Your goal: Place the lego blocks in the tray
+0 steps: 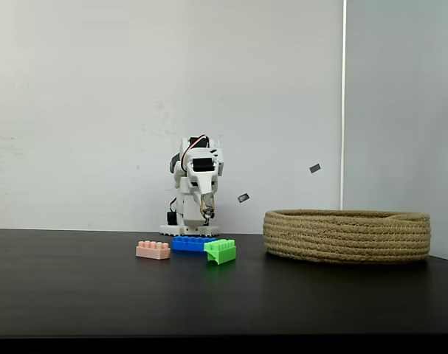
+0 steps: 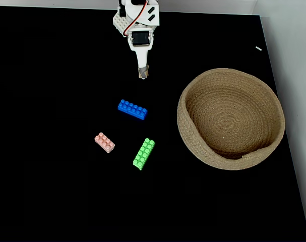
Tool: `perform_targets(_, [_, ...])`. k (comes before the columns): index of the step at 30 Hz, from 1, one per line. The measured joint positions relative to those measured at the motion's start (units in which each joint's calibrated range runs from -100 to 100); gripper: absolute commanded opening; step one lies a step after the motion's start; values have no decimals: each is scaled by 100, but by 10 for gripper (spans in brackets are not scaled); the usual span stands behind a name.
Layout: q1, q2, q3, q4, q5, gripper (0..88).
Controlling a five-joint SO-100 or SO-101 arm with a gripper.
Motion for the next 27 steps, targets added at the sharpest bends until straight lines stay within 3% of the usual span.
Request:
perform_targets(20, [0, 0, 0, 0, -39, 3])
perform_targets(27, [155, 68, -9, 0, -244, 82])
